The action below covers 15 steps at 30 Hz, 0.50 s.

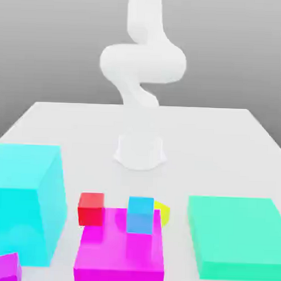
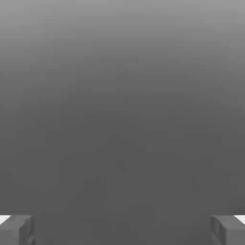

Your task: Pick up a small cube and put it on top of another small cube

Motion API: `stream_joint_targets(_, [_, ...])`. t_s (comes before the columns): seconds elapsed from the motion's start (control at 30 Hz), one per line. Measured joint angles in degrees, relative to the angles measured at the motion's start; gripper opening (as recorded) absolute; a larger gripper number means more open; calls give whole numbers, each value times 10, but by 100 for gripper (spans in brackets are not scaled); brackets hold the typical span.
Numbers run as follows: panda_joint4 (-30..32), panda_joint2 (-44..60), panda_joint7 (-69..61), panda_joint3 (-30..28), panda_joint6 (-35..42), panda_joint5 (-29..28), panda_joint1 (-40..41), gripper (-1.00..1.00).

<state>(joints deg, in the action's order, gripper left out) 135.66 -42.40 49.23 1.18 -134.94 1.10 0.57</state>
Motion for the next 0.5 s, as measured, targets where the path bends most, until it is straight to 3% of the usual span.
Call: stream_joint_targets(0.5, [287,264,278,118,-235,61,35,0])
